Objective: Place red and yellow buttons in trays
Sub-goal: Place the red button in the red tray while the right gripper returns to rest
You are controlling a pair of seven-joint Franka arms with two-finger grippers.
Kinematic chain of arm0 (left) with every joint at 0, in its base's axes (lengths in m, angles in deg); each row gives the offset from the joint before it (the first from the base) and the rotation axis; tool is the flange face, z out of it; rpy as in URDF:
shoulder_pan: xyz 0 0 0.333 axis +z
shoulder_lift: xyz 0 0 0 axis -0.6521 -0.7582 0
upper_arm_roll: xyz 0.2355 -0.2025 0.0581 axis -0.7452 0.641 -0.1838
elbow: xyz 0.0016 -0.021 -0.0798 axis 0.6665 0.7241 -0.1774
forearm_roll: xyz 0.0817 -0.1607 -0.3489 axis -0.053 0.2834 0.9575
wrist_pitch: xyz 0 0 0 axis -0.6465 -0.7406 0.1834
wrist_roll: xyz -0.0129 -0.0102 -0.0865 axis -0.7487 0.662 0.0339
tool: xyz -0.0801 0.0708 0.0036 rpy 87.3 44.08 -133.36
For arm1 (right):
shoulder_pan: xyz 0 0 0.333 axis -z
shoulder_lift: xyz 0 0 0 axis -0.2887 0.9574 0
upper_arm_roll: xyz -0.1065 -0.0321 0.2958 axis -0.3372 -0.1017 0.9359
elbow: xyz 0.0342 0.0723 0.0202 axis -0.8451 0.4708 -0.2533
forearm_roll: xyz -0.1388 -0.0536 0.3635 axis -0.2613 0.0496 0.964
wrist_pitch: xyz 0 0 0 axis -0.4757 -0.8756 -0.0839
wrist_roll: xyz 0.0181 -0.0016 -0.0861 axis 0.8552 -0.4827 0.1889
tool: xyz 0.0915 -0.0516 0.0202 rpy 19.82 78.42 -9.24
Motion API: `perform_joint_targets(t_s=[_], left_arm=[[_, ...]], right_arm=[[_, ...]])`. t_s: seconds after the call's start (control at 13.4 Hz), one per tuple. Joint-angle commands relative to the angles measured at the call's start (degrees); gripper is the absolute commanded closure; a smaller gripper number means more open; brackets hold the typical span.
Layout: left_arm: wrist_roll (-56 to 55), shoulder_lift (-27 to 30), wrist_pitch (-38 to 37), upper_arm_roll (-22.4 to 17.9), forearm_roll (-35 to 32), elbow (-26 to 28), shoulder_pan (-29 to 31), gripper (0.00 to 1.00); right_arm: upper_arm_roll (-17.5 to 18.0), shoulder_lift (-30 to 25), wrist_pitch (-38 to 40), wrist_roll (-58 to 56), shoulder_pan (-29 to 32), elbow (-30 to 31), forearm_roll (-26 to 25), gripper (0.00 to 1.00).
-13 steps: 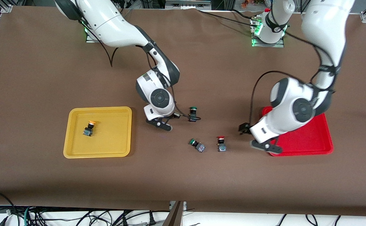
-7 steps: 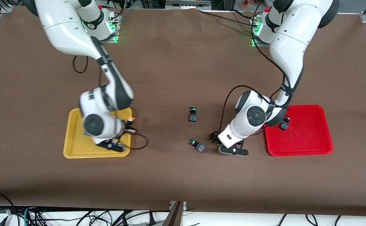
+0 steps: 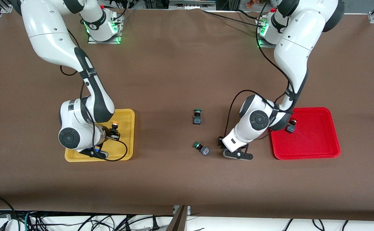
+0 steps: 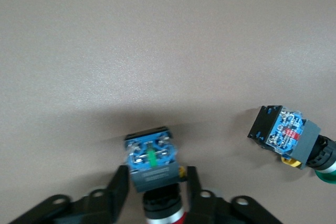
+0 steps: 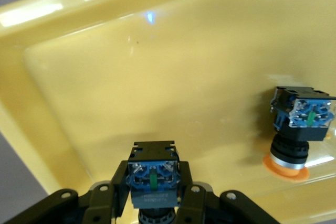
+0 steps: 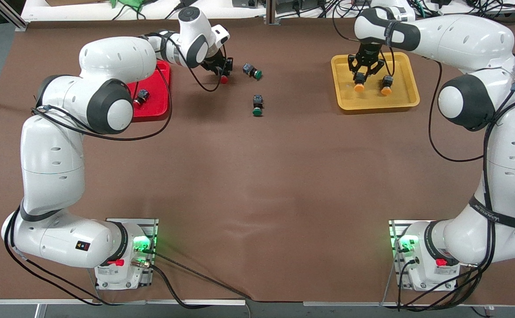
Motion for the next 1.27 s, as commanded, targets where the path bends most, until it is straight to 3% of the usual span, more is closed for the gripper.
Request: perform_joint_targets(t_s=[0.0,0.15,0.37,0.67,0.9,1.19], left_arm=[[-0.39,-0.05,-0.95,-0.21,-1.45,-1.15,0.05,1.0],[-0.48,1.7,-3.75,-0.21,-1.45,-1.15,1.62,1.0],[0.13,7.75,-18.84,-1.35,-1.62,-1.77,4.78,1.0],[19.33,12.78,-32.31,-1.53,-2.23,-1.24,14.88,1.0],[34.12,11.82,-30.07,-1.44,-12.84,1.12,22.26,1.0],[41.27,9.27,-16.7,-1.18,-13.05,9.12,26.24,0.97]], right_arm=[[0.73,-1.19,0.53,-2.67,2.15,0.03,0.72,0.0],[0.56,-2.86,2.71,-6.27,2.42,-1.99,0.47,0.0],[-0.06,-7.68,11.75,-12.15,3.91,-5.23,-0.06,0.0],[0.03,-15.68,21.17,-20.16,7.07,-6.48,-0.15,0.0],[0.03,-25.15,24.87,-20.7,8.92,-4.56,-0.68,0.0],[0.21,-38.61,27.69,-20.17,9.1,3.78,-0.77,0.0]])
